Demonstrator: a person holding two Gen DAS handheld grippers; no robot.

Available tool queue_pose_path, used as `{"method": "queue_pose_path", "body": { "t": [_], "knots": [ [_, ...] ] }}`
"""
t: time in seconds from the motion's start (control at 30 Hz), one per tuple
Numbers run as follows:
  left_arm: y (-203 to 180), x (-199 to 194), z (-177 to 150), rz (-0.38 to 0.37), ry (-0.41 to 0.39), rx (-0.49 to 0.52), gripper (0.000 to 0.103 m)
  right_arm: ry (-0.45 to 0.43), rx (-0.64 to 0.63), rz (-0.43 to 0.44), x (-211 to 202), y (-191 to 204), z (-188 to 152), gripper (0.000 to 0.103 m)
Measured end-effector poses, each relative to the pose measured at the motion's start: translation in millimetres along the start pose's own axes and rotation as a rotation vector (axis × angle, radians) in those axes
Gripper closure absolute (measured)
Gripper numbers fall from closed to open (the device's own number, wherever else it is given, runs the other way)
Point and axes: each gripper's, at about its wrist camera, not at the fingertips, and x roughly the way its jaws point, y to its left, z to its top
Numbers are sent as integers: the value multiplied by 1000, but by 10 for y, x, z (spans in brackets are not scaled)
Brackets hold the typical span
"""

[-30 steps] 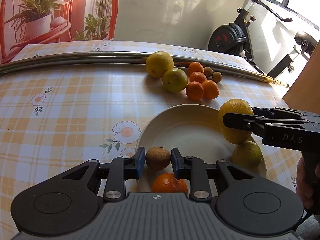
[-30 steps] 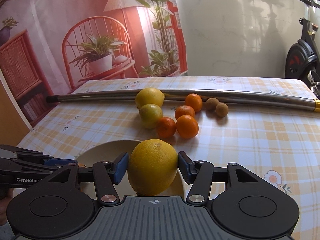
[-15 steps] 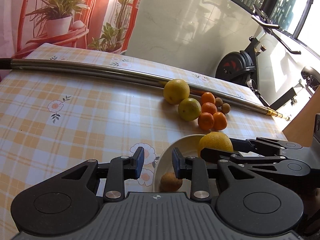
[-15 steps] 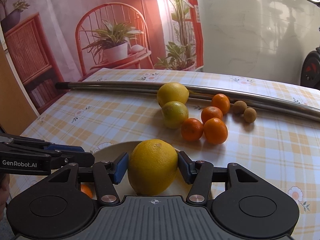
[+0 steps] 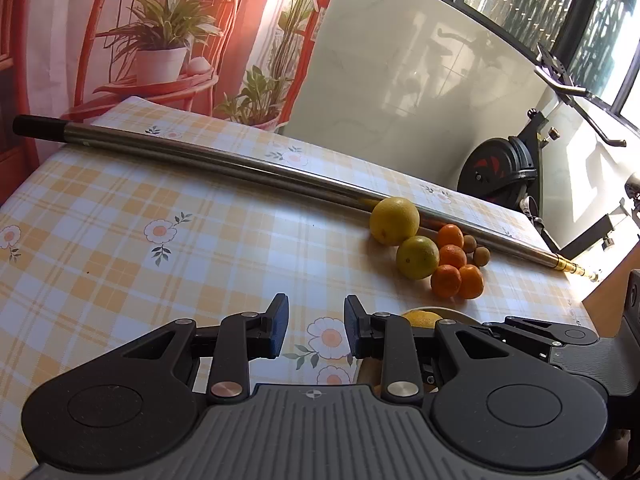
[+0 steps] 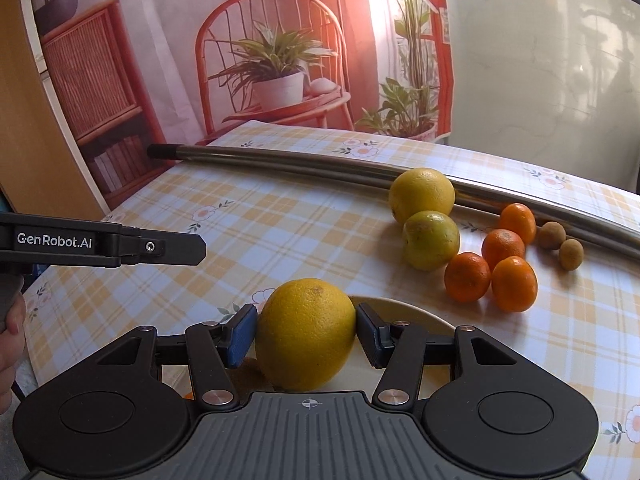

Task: Organize fruits
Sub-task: 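Release the kiwi with the left gripper while the right releases the yellow citrus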

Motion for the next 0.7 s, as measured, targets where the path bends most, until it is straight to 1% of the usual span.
{"method": "queue_pose_path", "body": {
  "t": [0.17, 0.43, 0.7],
  "knots": [
    [-23, 5, -23, 2, 7, 11, 71, 21, 12, 10, 52, -5, -26, 52],
    [-44, -10, -29, 10, 8, 18, 71, -27, 38, 26, -67, -54, -7, 52],
    [-89, -40, 11, 13, 1, 25, 71, -100, 48, -7, -271, -153, -27, 52]
  ]
}}
